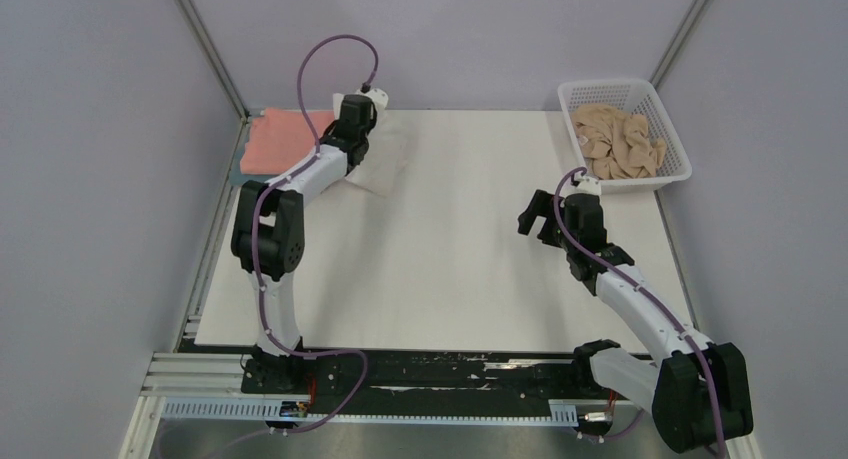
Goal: Fold and stack the t-shirts
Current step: Put the neatly folded tshirt into the corner of the board with the left arm
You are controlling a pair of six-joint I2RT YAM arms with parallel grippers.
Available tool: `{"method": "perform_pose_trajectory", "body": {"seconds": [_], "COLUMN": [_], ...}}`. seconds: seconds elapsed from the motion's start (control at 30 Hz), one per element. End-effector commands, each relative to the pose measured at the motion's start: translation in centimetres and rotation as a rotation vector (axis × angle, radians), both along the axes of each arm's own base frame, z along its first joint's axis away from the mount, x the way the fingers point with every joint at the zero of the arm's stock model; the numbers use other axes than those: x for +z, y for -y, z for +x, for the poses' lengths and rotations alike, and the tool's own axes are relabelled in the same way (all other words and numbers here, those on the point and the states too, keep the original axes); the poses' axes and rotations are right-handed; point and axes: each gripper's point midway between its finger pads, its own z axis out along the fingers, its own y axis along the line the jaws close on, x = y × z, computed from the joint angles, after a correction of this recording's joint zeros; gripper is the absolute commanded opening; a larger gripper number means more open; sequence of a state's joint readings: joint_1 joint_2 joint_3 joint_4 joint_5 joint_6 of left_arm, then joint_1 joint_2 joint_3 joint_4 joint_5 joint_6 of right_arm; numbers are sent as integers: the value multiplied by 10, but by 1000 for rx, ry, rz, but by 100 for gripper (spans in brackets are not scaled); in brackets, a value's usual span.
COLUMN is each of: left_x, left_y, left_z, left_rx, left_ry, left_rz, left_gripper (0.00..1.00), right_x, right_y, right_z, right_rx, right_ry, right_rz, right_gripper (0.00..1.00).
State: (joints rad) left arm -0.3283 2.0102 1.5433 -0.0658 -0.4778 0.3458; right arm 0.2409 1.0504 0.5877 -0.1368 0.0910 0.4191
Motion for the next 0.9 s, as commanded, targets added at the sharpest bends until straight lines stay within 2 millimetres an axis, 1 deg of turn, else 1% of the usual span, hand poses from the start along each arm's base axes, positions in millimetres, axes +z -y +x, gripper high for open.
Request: {"method": "perform_pose_trajectory", "body": {"seconds": [0.0, 0.03, 0.07, 0.1, 0.2, 0.27, 0.3, 0.33, 0.37, 0.4, 0.5, 0.53, 0.7, 0.8, 0.87], "left_x": [119, 132, 137, 147, 159, 168, 169, 176, 178, 186, 196, 202, 210, 203, 199], "left_y": [-32, -40, -47, -50, -61, -66, -67, -67, -67, -67, -65, -65, -68, -66, -70], "left_z": [31, 34, 36, 38, 39, 34, 31, 28, 24, 19, 7, 1, -12, -15, -15], "left_rx": [-17, -20, -17, -32, -54, -68, -75, -86, -91, -93, -95, -99, -87, -109, -95], "left_ry": [254, 286, 296, 303, 268, 253, 242, 247, 235, 243, 238, 245, 247, 209, 196], "left_rz": [62, 84, 92, 100, 95, 91, 100, 98, 99, 92, 44, 25, -14, -35, -51], "left_gripper": [0, 0, 0, 0, 0, 0, 0, 0, 0, 0, 0, 0, 0, 0, 0], "right_x": [-3, -6, -7, -8, -11, -11, -11, -10, -10, -10, -11, -12, -15, -17, -19], "right_y": [7, 8, 8, 8, 10, 12, 13, 13, 13, 14, 14, 14, 15, 15, 17], "right_z": [11, 12, 13, 13, 14, 14, 14, 14, 14, 14, 14, 14, 13, 13, 13], "right_rx": [-24, -27, -27, -26, -33, -40, -45, -47, -48, -51, -53, -53, -58, -62, -68], "right_ry": [6, -5, -8, -13, -20, -21, -21, -19, -18, -19, -22, -25, -32, -40, -44], "right_rz": [-54, -60, -62, -64, -76, -83, -85, -86, -87, -87, -88, -86, -89, -94, -98], "right_gripper": [100, 100, 100, 100, 100, 100, 100, 100, 100, 100, 100, 100, 100, 100, 100]}}
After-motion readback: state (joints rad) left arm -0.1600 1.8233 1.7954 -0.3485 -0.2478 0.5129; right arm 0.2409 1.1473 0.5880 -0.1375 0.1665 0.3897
